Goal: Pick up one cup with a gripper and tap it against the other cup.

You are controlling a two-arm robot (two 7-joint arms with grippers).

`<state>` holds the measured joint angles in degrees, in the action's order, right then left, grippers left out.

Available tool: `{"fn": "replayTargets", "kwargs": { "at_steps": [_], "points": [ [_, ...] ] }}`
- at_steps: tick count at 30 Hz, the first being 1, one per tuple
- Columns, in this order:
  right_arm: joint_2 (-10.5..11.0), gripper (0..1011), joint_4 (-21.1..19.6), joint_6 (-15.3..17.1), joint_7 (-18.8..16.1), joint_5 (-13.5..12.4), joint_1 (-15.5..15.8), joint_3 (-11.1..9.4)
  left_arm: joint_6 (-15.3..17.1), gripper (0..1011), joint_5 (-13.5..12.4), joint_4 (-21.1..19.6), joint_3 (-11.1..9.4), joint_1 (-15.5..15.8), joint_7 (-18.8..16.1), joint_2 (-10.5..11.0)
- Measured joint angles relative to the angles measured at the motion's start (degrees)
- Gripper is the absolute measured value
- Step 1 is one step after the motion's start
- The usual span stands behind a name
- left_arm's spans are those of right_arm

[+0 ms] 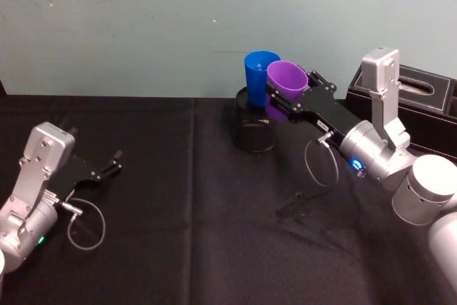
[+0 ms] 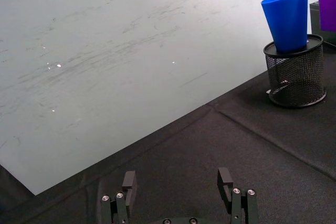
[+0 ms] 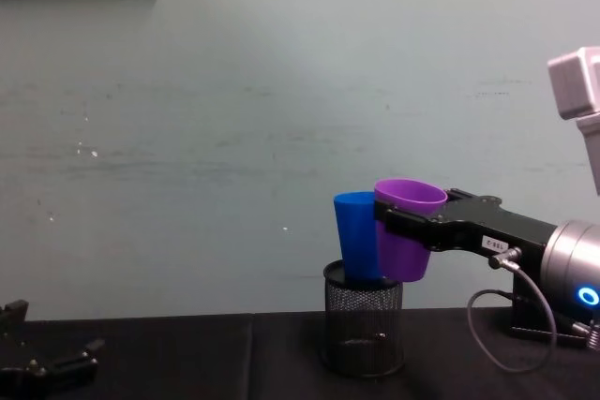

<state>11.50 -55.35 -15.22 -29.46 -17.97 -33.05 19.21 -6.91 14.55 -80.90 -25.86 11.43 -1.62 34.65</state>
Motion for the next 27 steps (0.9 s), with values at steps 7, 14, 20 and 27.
{"fn": "replayTargets", "kwargs": {
  "at_steps": [7,14,20,27],
  "points": [
    [-0.6,732,2.3,-0.6,-0.4,0.4,-1.4,0.2,0.0,1011,0.0,0.0,0.0,0.0,0.0,0.0],
    [-1.2,732,5.0,-1.5,-0.8,0.9,-2.9,0.4,0.0,1011,0.0,0.0,0.0,0.0,0.0,0.0],
    [-1.7,732,6.8,-2.2,-1.1,1.1,-4.0,0.3,0.0,1011,0.0,0.0,0.0,0.0,0.0,0.0],
    [-2.2,732,8.3,-2.8,-1.6,1.2,-5.1,0.1,0.0,1011,0.0,0.0,0.0,0.0,0.0,0.0]
  ]
}}
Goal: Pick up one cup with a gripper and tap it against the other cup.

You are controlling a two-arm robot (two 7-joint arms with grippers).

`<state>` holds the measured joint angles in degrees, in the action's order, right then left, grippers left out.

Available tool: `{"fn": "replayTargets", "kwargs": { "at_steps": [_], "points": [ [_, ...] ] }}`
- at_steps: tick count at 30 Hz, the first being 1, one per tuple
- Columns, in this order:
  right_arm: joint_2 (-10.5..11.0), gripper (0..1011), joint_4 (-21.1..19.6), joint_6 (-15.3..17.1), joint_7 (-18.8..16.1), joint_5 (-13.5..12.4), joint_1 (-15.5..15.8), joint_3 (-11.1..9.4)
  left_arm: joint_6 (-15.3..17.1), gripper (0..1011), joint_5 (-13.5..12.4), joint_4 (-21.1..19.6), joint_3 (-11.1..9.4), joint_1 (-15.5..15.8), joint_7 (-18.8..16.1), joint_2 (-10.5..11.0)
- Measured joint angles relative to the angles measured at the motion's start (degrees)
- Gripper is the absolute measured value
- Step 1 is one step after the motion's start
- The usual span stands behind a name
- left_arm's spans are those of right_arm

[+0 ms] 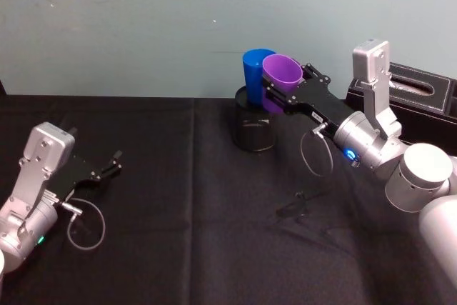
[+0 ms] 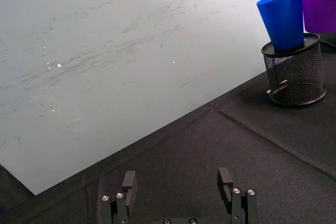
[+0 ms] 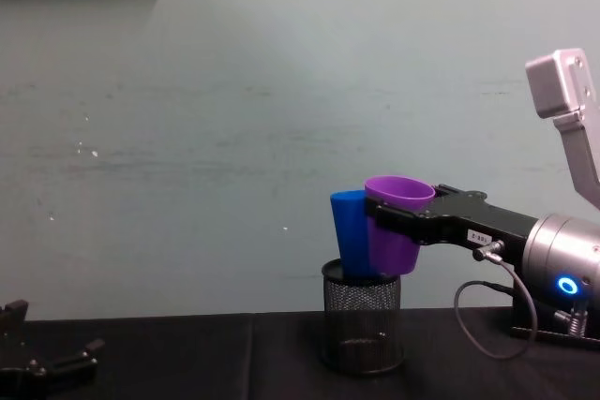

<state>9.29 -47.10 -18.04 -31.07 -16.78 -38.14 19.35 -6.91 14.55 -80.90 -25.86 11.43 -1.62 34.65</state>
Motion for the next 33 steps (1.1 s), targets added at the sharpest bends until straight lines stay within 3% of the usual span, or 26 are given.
{"fn": "replayTargets", "kwargs": {
  "at_steps": [16,33],
  "points": [
    [0.0,732,-0.4,0.3,-0.2,0.3,0.0,-0.3,0.0,1011,0.0,0.0,0.0,0.0,0.0,0.0],
    [2.1,732,-7.3,3.1,0.8,0.0,4.3,-0.6,0.0,1011,0.0,0.0,0.0,0.0,0.0,0.0]
  ]
}}
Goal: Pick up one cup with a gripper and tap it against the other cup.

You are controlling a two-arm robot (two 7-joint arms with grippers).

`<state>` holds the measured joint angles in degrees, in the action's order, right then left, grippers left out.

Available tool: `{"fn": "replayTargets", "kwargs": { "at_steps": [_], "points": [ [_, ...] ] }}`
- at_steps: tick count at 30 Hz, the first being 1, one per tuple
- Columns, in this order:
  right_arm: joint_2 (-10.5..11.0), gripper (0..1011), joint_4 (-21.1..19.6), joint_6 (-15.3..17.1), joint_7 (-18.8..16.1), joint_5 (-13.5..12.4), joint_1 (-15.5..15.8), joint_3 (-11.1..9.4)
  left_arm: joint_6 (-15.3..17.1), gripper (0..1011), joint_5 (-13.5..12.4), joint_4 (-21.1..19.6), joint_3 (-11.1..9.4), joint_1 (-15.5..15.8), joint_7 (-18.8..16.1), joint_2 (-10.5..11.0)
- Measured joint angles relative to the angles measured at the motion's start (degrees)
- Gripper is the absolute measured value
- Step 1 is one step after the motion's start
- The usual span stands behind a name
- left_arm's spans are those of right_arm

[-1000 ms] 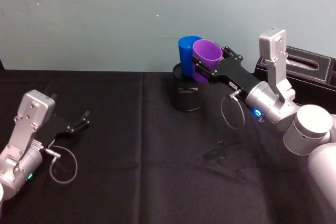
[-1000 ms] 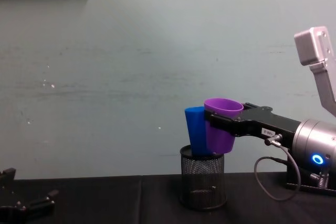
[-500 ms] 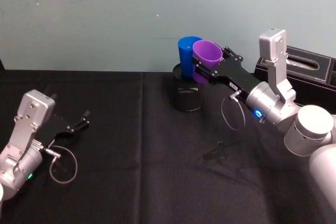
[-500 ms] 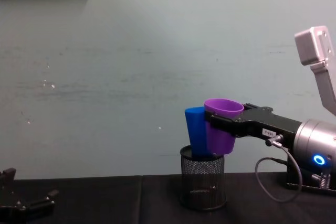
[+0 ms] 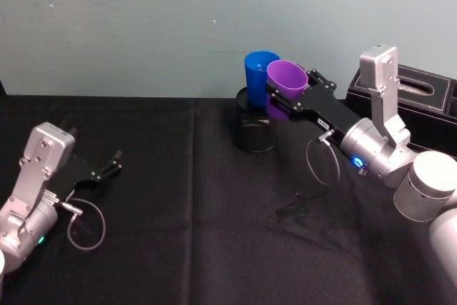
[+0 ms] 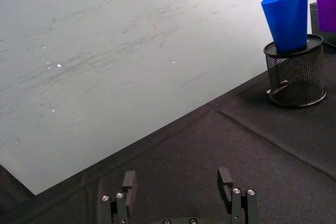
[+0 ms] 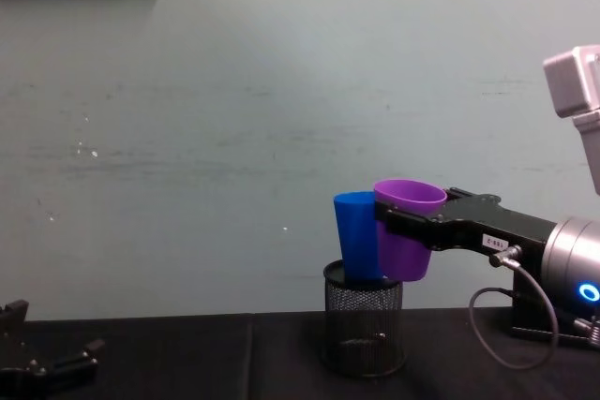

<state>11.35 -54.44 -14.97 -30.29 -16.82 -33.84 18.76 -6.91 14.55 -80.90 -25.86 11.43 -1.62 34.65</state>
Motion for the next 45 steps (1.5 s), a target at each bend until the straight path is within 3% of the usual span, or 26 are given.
{"fn": "replayTargets", "kwargs": {
  "at_steps": [16,45],
  "points": [
    [2.4,732,-6.9,2.9,0.9,-1.3,3.9,-0.1,0.0,1011,0.0,0.0,0.0,0.0,0.0,0.0],
    [4.8,733,-13.1,4.9,1.8,-3.3,8.8,-0.2,0.0,1011,0.0,0.0,0.0,0.0,0.0,0.0]
  ]
}}
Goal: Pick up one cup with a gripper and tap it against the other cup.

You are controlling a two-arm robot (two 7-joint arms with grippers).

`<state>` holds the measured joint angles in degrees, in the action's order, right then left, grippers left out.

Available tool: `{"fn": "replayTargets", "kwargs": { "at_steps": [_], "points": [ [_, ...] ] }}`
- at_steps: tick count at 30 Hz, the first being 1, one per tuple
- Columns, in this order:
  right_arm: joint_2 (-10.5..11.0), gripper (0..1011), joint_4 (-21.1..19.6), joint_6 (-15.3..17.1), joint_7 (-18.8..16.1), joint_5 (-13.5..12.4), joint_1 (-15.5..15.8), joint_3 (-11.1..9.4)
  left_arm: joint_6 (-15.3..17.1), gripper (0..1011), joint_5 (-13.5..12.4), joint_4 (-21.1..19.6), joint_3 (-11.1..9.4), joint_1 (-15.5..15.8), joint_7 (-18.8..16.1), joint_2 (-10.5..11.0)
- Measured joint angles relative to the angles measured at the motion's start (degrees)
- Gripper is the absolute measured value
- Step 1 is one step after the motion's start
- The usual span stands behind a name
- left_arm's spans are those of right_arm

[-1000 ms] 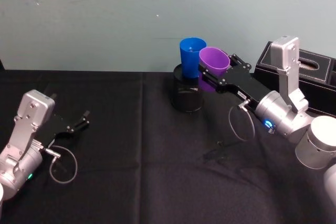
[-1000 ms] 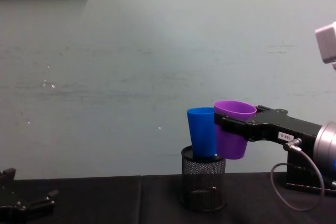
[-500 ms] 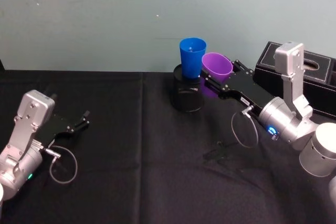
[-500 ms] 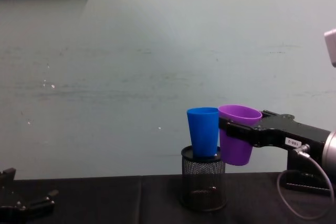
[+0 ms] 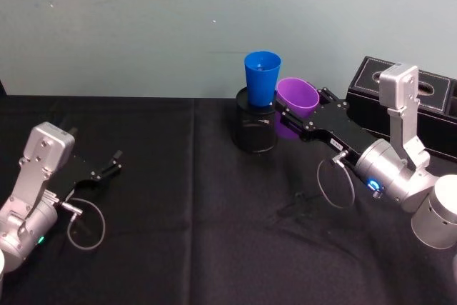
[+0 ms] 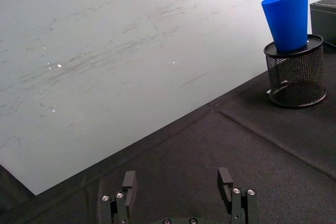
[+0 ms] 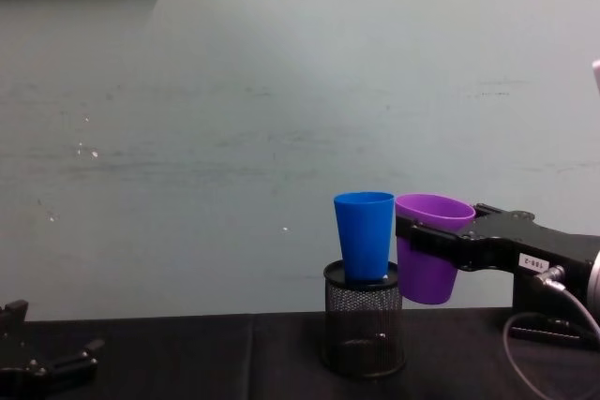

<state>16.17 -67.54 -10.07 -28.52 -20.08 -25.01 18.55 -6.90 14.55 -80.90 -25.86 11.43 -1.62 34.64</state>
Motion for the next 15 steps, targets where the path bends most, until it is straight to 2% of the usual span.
{"fn": "replayTargets", "kwargs": {
  "at_steps": [15],
  "points": [
    [-0.1,732,0.3,-0.1,0.0,0.1,-0.3,0.0,0.0,1011,0.0,0.0,0.0,0.0,0.0,0.0]
  ]
}}
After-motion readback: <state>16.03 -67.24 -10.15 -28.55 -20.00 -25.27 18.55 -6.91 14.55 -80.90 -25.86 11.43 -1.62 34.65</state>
